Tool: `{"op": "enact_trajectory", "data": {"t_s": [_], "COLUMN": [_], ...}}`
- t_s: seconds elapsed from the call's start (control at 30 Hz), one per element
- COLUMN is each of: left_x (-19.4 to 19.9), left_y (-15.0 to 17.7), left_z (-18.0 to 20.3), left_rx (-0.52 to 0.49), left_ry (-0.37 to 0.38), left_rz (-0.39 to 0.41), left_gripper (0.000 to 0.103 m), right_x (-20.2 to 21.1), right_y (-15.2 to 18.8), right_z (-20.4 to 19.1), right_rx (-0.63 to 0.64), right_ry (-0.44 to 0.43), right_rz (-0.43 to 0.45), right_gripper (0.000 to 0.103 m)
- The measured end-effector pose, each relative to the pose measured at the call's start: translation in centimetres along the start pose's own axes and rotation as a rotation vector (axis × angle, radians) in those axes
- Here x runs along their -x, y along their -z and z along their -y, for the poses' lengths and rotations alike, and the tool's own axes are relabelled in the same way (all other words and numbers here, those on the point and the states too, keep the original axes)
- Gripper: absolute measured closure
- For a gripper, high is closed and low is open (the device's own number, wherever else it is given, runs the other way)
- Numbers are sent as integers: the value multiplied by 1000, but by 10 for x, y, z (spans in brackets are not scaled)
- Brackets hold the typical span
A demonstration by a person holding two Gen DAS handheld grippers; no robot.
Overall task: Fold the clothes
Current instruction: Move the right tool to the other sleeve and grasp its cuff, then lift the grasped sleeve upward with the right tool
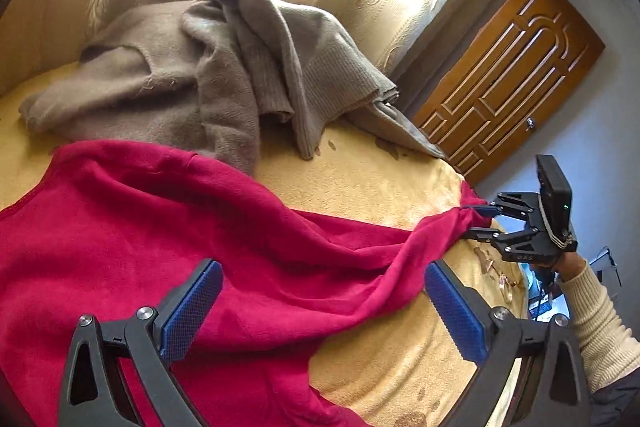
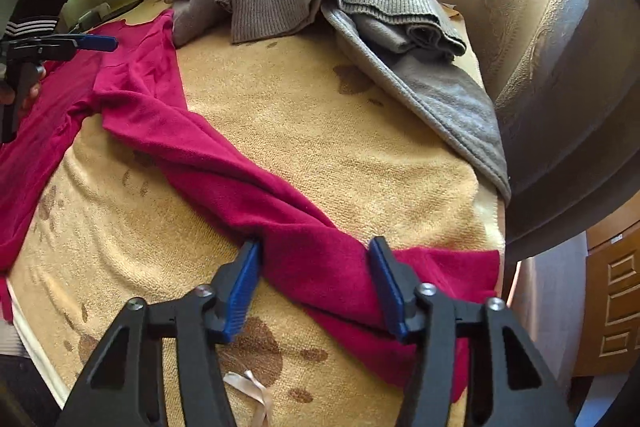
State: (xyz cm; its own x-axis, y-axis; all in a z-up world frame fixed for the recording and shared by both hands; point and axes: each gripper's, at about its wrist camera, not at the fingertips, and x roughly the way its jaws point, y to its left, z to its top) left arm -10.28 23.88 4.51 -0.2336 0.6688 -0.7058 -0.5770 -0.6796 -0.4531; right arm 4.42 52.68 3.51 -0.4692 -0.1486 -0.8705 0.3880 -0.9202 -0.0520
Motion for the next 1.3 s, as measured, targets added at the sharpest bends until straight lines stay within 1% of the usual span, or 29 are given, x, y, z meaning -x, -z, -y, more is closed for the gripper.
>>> {"op": "enact_trajectory", "data": {"t_s": [0.03, 0.07, 0.2, 0.23, 0.27, 0.33, 0.43, 0.47, 0.5, 0.53, 0.57, 0.6, 0.63, 0.67, 0.7, 0.73, 0.77, 0.8, 0.9, 0.97, 1.07, 1.17, 1.23, 1.3], "left_x": [-3, -5, -11, -12, -12, -12, -13, -14, -14, -14, -14, -15, -15, -15, -15, -15, -14, -14, -12, -12, -12, -13, -14, -15], "left_y": [1, 2, 6, 7, 8, 10, 11, 11, 11, 12, 13, 14, 15, 15, 15, 16, 16, 16, 17, 17, 17, 17, 18, 19], "left_z": [-3, -6, -11, -10, -9, -4, 4, 7, 10, 13, 16, 18, 20, 22, 23, 24, 23, 23, 20, 19, 19, 17, 15, 12], "left_rx": [9, 19, 44, 40, 34, 18, 3, -1, -8, -15, -22, -28, -34, -39, -40, -39, -35, -28, -13, -9, -7, -2, 5, 14], "left_ry": [-7, -9, -7, -10, -11, -9, -3, 0, 2, 1, -2, -5, -7, -8, -8, -8, -7, -5, 1, 2, 5, 10, 17, 23], "left_rz": [-4, -8, -30, -36, -41, -48, -55, -58, -63, -67, -71, -74, -76, -77, -77, -76, -74, -72, -68, -68, -67, -65, -62, -61], "left_gripper": [0, 0, 0, 0, 0, 0, 0, 0, 0, 0, 0, 0, 0, 0, 0, 0, 0, 0, 0, 0, 0, 0, 0, 0], "right_x": [7, 13, 35, 40, 46, 53, 59, 66, 74, 83, 92, 101, 103, 104, 106, 107, 108, 105, 92, 88, 89, 89, 84, 80], "right_y": [5, 11, 49, 58, 67, 84, 102, 107, 112, 115, 118, 120, 122, 125, 127, 129, 132, 136, 152, 157, 161, 162, 166, 168], "right_z": [-8, -15, -51, -55, -54, -42, -29, -23, -17, -12, -8, -3, 3, 10, 17, 24, 30, 37, 48, 48, 47, 48, 50, 49], "right_rx": [8, 17, 97, 97, 72, -24, -150, -199, -249, -290, -322, -353, -401, -452, -502, -553, -603, -666, -867, -931, -990, -1033, -1079, -1098], "right_ry": [1, 0, -65, -53, -63, -112, -90, -102, -116, -128, -128, -125, -144, -164, -185, -205, -226, -274, -480, -542, -567, -486, -465, -460], "right_rz": [9, 17, 19, 35, 39, 25, 36, 63, 92, 127, 159, 192, 203, 211, 220, 228, 236, 238, 255, 261, 262, 215, 160, 140], "right_gripper": [80, 81, 81, 81, 81, 79, 74, 73, 69, 63, 60, 54, 48, 45, 39, 37, 37, 37, 37, 37, 37, 37, 37, 37]}}
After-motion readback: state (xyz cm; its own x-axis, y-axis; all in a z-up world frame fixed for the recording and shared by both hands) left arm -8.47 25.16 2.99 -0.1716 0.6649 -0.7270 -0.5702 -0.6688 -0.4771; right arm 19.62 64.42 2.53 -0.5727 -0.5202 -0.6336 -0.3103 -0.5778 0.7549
